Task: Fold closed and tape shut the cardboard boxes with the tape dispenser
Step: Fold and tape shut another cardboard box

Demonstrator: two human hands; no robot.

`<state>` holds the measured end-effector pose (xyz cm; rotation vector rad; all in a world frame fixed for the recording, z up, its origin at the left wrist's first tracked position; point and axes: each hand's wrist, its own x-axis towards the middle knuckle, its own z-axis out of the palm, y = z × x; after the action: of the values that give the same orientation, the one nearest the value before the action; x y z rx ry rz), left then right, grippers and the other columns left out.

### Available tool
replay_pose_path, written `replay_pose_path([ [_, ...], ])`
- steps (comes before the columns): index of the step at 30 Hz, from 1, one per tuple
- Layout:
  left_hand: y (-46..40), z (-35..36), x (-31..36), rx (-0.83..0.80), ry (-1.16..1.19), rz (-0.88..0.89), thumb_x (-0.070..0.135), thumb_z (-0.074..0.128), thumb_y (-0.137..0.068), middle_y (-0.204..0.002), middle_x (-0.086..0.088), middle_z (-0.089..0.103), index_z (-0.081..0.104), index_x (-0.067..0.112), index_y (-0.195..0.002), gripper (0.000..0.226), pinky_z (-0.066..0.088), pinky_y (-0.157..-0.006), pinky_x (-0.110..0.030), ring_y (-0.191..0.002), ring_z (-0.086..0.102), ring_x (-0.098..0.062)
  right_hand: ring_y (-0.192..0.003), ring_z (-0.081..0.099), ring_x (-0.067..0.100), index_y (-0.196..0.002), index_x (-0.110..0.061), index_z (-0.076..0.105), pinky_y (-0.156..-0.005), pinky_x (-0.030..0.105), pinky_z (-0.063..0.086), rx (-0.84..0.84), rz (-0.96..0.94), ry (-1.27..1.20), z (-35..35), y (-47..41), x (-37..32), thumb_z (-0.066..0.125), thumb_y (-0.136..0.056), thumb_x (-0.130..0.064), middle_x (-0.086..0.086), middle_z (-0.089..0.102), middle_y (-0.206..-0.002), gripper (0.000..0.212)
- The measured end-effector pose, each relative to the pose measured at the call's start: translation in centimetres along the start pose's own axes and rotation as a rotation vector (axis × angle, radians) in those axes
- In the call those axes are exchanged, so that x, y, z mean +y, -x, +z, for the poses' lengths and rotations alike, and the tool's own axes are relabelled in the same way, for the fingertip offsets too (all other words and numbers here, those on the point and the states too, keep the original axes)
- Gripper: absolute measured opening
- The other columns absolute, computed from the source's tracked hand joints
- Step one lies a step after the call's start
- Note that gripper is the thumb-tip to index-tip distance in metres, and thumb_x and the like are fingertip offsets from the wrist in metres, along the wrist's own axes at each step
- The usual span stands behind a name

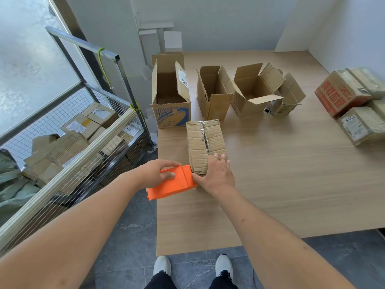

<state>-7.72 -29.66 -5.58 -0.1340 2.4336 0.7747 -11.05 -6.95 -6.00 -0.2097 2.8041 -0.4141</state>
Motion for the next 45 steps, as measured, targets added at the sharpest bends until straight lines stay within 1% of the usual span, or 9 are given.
replay_pose_path([
  [7,-0.5,-1.9,1.5,-0.113,-0.036,-0.044,0.048,0.056,-0.100,-0.144,0.006,0.048,0.045,0.059,-0.141,0.043,0.045,-0.101,-0.046,-0.113,0.050,-0.019,-0.155,0.016,0.035,-0.145,-0.013,0.043,-0.128,0.044,0.013,0.005,0.010,-0.007,0.1,0.3,0.1,0.070,-0.079,-0.066,0.014,0.031,-0.164,0.089],
  [11,-0.8,-2.6,1.9,-0.137,-0.086,-0.050,0.049,0.058,-0.099,-0.149,0.005,0.047,0.045,0.056,-0.143,0.046,0.042,-0.108,-0.052,-0.127,0.051,-0.025,-0.155,0.017,0.036,-0.146,-0.013,0.042,-0.128,0.045,0.014,0.004,0.004,0.036,0.3,0.4,0.0,0.068,-0.080,-0.067,0.015,0.031,-0.164,0.089],
  [15,-0.9,-3.3,2.9,-0.124,-0.172,-0.029,0.047,0.058,-0.099,-0.149,0.006,0.048,0.046,0.052,-0.144,0.046,0.040,-0.107,-0.051,-0.132,0.049,-0.027,-0.155,0.017,0.036,-0.148,-0.013,0.041,-0.128,0.046,0.013,0.008,0.008,0.056,0.3,0.4,-0.3,0.065,-0.080,-0.068,0.015,0.031,-0.164,0.091],
  [25,-0.8,-1.8,5.6,-0.075,-0.533,0.047,0.034,0.055,-0.101,-0.143,0.000,0.056,0.051,0.041,-0.145,0.044,0.050,-0.096,-0.043,-0.126,0.055,-0.029,-0.155,0.019,0.036,-0.148,-0.015,0.042,-0.127,0.047,0.013,0.034,0.006,0.082,0.9,0.3,-0.4,0.063,-0.078,-0.068,0.017,0.032,-0.163,0.090],
  [31,-0.6,0.8,2.7,-0.085,-0.463,0.031,0.034,0.053,-0.103,-0.146,0.002,0.054,0.049,0.040,-0.147,0.045,0.045,-0.105,-0.041,-0.133,0.050,-0.025,-0.154,0.020,0.036,-0.147,-0.013,0.041,-0.127,0.048,0.013,0.051,0.008,0.088,1.7,-0.1,0.0,0.061,-0.075,-0.070,0.016,0.032,-0.163,0.094],
  [39,0.2,0.0,-0.9,0.185,-0.279,0.049,0.041,0.051,-0.104,-0.135,-0.001,0.064,0.040,0.052,-0.148,0.047,0.053,-0.092,-0.045,-0.115,0.063,-0.028,-0.151,0.027,0.038,-0.146,-0.008,0.040,-0.126,0.048,0.016,0.129,-0.008,0.147,2.3,-0.1,-0.5,0.070,-0.077,-0.065,0.019,0.040,-0.157,0.094],
  [41,0.6,-0.1,-1.4,0.246,-0.246,0.069,0.043,0.050,-0.104,-0.129,-0.001,0.066,0.037,0.055,-0.148,0.048,0.055,-0.088,-0.044,-0.108,0.064,-0.028,-0.150,0.029,0.038,-0.148,-0.006,0.034,-0.126,0.047,0.017,0.143,-0.025,0.143,1.7,0.1,-0.4,0.075,-0.072,-0.062,0.017,0.044,-0.150,0.103],
  [43,1.1,-0.5,-2.2,0.284,-0.212,0.091,0.044,0.051,-0.104,-0.127,0.000,0.066,0.036,0.056,-0.148,0.048,0.055,-0.083,-0.041,-0.100,0.065,-0.025,-0.150,0.025,0.040,-0.156,-0.009,0.018,-0.126,0.048,0.015,0.090,-0.050,0.170,1.0,0.1,0.0,0.080,-0.071,-0.057,0.015,0.039,-0.149,0.116],
  [45,1.8,-1.1,-3.1,0.304,-0.108,0.153,0.043,0.054,-0.103,-0.122,0.005,0.067,0.038,0.060,-0.145,0.048,0.052,-0.075,-0.032,-0.088,0.062,-0.011,-0.152,0.019,0.043,-0.160,-0.021,0.003,-0.126,0.051,0.014,0.006,-0.070,0.226,0.2,0.0,0.4,0.083,-0.073,-0.043,0.017,0.031,-0.151,0.120],
])
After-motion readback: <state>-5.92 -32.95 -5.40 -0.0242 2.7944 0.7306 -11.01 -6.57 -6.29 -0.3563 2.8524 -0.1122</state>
